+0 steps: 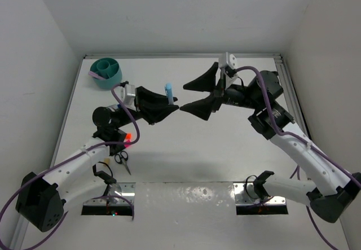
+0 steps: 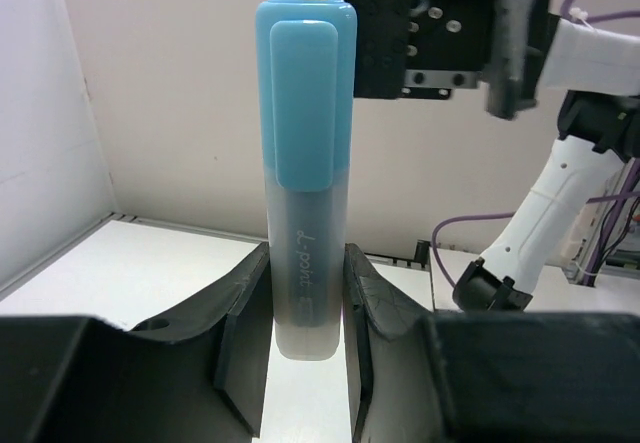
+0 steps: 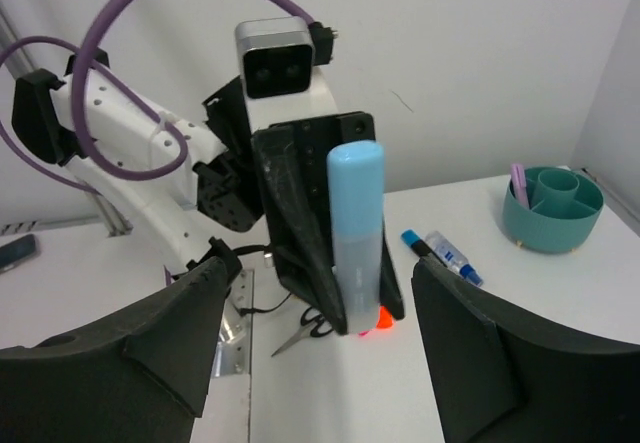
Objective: Sort the stationery into containers
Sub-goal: Close the pen cap on the pen, then place the pen in the storage box.
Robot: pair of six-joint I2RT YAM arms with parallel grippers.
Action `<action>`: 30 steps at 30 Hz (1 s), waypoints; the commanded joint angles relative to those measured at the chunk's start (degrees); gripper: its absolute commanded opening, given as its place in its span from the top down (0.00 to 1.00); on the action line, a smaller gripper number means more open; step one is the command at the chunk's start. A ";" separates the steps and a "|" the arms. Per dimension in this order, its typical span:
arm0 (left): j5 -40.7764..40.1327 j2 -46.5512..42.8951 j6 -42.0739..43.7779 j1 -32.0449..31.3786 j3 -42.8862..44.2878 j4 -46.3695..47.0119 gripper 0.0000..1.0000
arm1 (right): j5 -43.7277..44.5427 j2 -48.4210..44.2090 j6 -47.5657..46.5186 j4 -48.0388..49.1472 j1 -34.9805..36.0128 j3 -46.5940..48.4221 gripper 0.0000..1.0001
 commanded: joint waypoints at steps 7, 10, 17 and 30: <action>1.57 -0.63 1.95 -1.57 2.33 2.45 1.00 | -1.05 9.53 0.58 2.24 1.10 4.96 0.29; 1.66 -0.72 2.04 -1.57 2.42 2.45 1.00 | -1.93 10.68 1.37 3.90 1.11 4.79 0.36; 1.31 -0.28 2.13 -1.75 2.33 2.62 1.00 | -4.21 11.92 4.00 6.45 1.46 4.35 0.65; 2.27 -0.19 2.48 -1.84 2.59 2.27 1.00 | -8.43 11.74 2.78 8.12 1.46 3.30 1.00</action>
